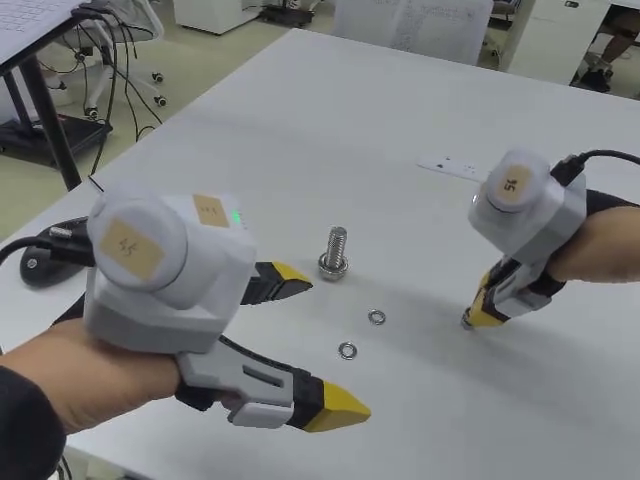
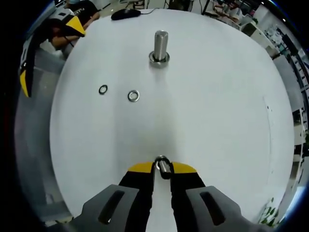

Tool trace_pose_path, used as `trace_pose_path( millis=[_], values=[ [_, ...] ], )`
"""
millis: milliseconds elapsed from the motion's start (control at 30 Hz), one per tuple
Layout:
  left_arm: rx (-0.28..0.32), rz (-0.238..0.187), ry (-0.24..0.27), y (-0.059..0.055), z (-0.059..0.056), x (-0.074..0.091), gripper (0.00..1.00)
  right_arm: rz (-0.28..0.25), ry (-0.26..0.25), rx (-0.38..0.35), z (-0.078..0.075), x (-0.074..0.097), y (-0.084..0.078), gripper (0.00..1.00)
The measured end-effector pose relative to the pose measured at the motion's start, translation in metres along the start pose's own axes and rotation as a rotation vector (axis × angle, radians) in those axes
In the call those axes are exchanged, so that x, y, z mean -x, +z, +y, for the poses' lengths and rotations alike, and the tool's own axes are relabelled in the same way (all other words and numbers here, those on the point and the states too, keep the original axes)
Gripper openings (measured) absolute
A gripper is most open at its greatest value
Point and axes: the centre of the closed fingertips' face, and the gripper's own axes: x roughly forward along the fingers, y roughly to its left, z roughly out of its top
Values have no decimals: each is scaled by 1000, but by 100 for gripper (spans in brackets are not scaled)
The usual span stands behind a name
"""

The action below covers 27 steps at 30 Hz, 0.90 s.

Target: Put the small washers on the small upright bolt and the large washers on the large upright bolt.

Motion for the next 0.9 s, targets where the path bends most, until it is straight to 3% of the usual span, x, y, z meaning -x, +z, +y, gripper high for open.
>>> trace_pose_path(
  millis=[900],
  values=[
    [-4, 3, -2, 0, 0, -1, 75, 8, -11, -1, -1, 1, -2, 17]
  ],
)
